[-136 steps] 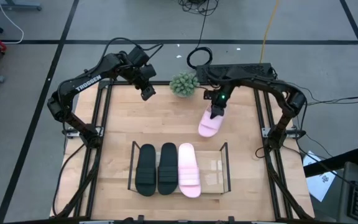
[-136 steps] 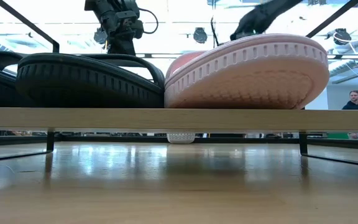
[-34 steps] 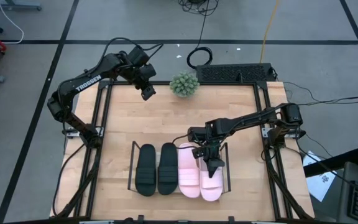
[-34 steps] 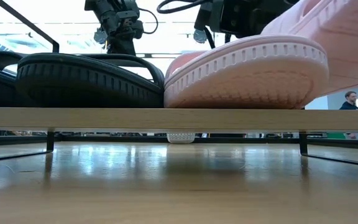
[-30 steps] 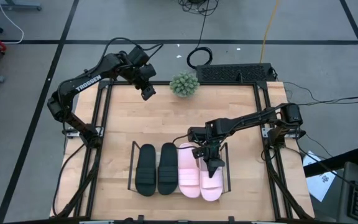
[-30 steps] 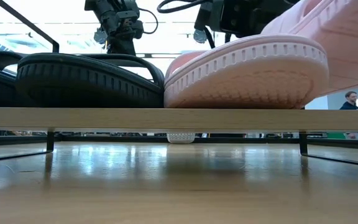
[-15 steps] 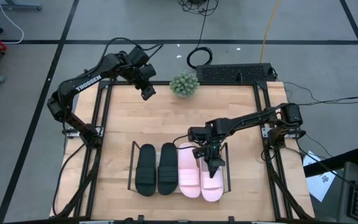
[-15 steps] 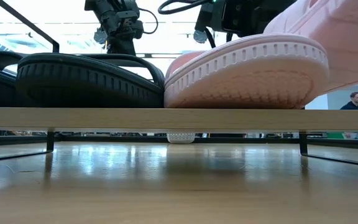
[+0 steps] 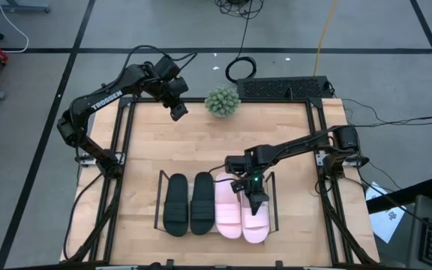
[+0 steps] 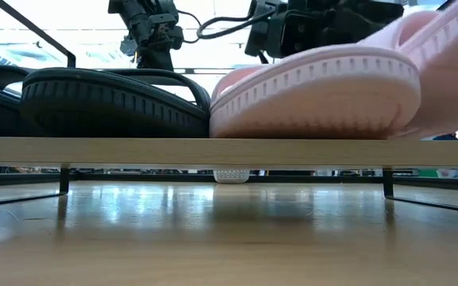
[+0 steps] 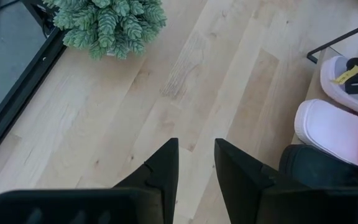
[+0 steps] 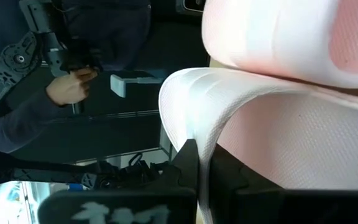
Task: Pick and place slides into the shelf
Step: Put the left pink slipper on the shelf
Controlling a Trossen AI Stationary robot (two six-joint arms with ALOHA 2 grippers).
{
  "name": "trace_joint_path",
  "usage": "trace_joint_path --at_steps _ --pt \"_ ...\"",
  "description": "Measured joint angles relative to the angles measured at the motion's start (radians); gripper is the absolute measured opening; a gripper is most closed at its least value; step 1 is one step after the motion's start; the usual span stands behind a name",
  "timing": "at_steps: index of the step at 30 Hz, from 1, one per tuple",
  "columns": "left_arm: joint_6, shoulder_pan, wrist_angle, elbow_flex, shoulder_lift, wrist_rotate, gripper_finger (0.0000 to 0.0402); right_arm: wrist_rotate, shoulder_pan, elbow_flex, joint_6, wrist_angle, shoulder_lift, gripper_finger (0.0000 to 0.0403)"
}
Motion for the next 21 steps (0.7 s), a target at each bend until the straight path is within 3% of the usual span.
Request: trace_joint_path --at_steps 21 --pt "0.018 0.0 -0.002 0.0 0.0 0.0 0.0104 0.039 -0.027 0.0 -0.033 -0.012 0.003 0.0"
